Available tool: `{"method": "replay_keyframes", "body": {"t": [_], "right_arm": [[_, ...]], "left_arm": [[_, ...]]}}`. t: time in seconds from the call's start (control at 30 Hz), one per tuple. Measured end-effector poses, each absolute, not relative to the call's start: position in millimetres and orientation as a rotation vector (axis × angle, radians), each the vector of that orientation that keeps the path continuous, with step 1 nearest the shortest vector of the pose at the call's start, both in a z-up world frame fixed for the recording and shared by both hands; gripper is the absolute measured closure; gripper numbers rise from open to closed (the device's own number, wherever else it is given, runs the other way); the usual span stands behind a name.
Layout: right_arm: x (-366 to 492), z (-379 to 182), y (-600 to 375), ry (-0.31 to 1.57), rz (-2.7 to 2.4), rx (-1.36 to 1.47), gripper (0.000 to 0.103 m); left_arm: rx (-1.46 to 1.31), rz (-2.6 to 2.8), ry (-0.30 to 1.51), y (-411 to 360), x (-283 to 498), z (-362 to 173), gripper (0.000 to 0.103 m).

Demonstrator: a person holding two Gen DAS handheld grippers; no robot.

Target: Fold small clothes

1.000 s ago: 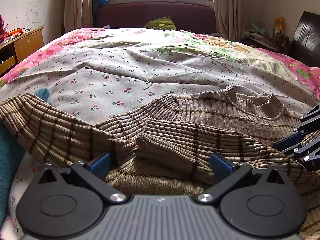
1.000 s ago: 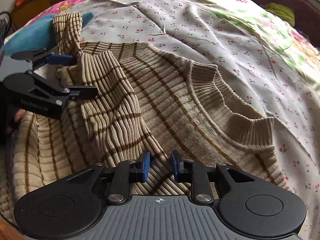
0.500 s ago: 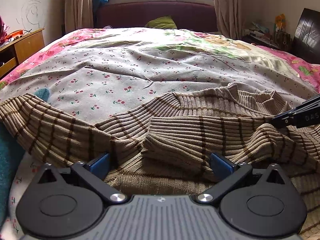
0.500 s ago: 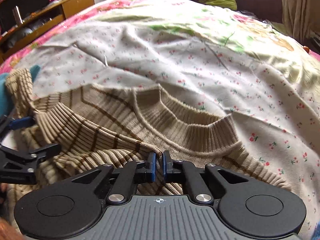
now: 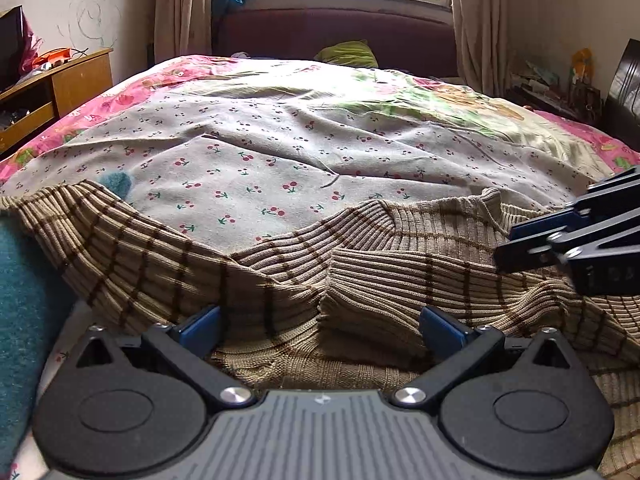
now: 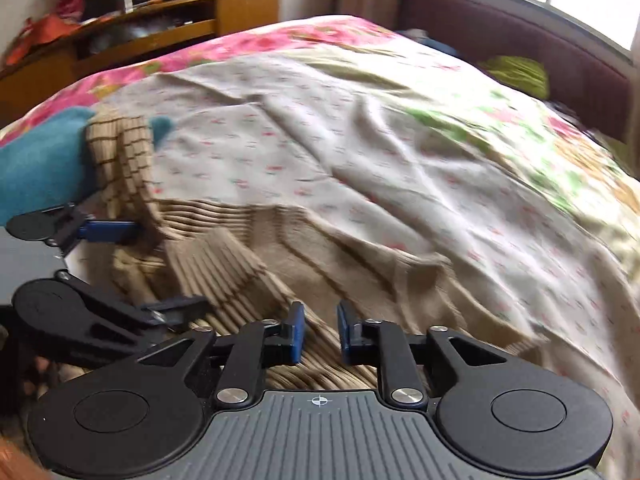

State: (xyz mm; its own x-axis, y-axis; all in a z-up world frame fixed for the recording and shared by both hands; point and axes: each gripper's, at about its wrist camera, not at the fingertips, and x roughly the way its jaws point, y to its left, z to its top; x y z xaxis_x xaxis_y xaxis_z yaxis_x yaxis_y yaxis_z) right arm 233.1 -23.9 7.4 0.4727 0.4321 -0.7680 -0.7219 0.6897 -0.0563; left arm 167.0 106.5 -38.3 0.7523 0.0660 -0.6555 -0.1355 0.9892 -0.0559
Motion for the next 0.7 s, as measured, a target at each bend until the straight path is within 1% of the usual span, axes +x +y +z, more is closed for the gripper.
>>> {"method": "replay_keyframes", "body": {"t": [0.17,0.2,0.27,0.33,0.47,0.63,0.67,0.7], "right_arm": [[257,-15,-1,0.904,0.761,-0.366,0.079],[257,-16,-2,0.910,0.756,-0.361,0.080],[254,-13,-8,0.905,0.740,-0.353,0.096],[254,-10,-16,0.891,0.694,-0.342,0.100],[262,-11,-21,0.884,0.646,-0.291,0.100],[262,-23,-11,0.884,0.609,-0.340,0.099],[261,-19,-14,0.881,0.602,-0.313,0.092],[259,-13,-19,0.874,0.594,-0.287,0.089]], "left_arm": [[-0.107,0.104,0.706,109,167,-38,0.000],[-0.106,0.102,0.706,109,167,-38,0.000],[-0.105,0.099,0.706,109,168,-39,0.000],[-0.104,0.098,0.698,109,167,-38,0.000],[-0.088,0.103,0.684,106,166,-38,0.000],[-0.071,0.108,0.724,104,172,-46,0.000],[-0.076,0.106,0.723,105,172,-46,0.000],[-0.083,0.103,0.718,106,171,-45,0.000]]}}
